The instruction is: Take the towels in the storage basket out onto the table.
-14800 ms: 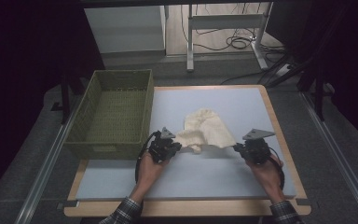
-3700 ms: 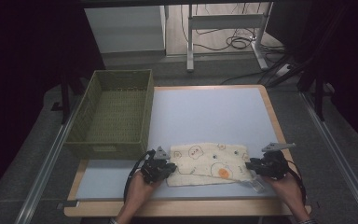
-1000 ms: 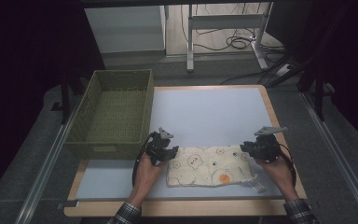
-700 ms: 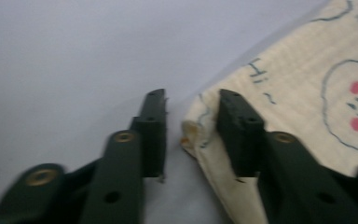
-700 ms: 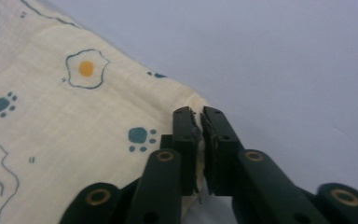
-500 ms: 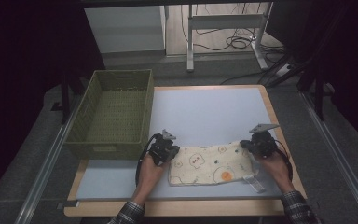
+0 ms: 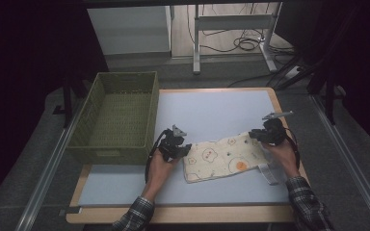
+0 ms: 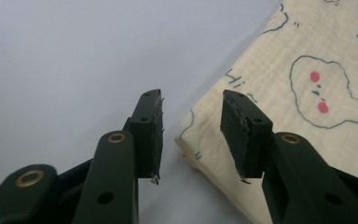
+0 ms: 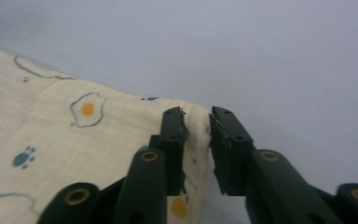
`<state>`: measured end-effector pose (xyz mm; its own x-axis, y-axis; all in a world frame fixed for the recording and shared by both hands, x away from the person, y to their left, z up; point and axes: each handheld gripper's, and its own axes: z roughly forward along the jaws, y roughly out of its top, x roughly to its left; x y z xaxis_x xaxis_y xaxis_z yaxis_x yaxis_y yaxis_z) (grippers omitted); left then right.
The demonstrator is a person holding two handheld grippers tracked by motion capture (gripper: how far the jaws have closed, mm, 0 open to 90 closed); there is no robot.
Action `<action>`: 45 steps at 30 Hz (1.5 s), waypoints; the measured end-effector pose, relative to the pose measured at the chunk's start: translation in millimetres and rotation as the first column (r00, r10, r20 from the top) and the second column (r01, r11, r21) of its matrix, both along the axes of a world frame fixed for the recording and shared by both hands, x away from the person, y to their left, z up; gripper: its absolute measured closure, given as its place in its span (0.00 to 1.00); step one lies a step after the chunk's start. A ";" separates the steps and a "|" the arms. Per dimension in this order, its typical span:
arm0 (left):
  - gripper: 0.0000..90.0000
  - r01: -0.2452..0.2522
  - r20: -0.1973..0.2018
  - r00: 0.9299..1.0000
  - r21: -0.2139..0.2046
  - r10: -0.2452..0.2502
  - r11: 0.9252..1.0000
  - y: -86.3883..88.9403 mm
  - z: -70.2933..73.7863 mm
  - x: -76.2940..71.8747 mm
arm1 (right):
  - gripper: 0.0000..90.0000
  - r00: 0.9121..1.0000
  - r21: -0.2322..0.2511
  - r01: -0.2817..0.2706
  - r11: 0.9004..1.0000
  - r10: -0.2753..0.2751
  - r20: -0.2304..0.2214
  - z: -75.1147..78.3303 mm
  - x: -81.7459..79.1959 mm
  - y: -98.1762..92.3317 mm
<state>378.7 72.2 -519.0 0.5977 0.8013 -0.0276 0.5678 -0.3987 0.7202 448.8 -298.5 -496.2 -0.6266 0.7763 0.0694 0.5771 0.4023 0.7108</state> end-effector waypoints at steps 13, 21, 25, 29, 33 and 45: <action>0.32 -0.062 0.006 0.998 -0.025 0.062 0.998 9.1 -23.9 9.8 | 0.67 0.997 0.054 -0.063 0.997 0.065 -0.029 1.0 -48.3 -2.5; 0.30 -0.063 -0.003 0.998 -0.046 0.063 0.997 11.6 -25.9 10.4 | 0.62 0.994 0.040 -0.113 0.993 0.113 -0.004 -5.0 -75.1 8.9; 0.30 -0.063 -0.005 0.998 -0.047 0.063 0.997 11.9 -26.0 10.4 | 0.62 0.989 0.036 -0.150 0.988 0.150 0.002 -10.0 -86.4 22.0; 0.30 -0.065 -0.002 0.998 -0.048 0.065 0.997 11.6 -26.2 10.2 | 0.62 0.980 0.042 -0.198 0.979 0.198 0.000 -13.5 -95.5 41.8; 0.30 -0.065 -0.002 0.998 -0.048 0.065 0.997 11.6 -26.3 10.2 | 0.63 0.970 0.054 -0.244 0.968 0.245 -0.008 -15.1 -103.1 64.2; 0.30 -0.062 -0.001 0.998 -0.042 0.062 0.997 12.1 -26.2 10.1 | 0.69 0.922 0.056 -0.382 0.922 0.385 -0.046 -21.1 -117.0 136.0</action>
<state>388.8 84.3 -545.2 0.5468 0.8350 -0.0621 0.5906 -0.3320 0.7355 331.8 -162.5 -517.3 -0.8698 0.4725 0.1417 0.4237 0.5685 0.7052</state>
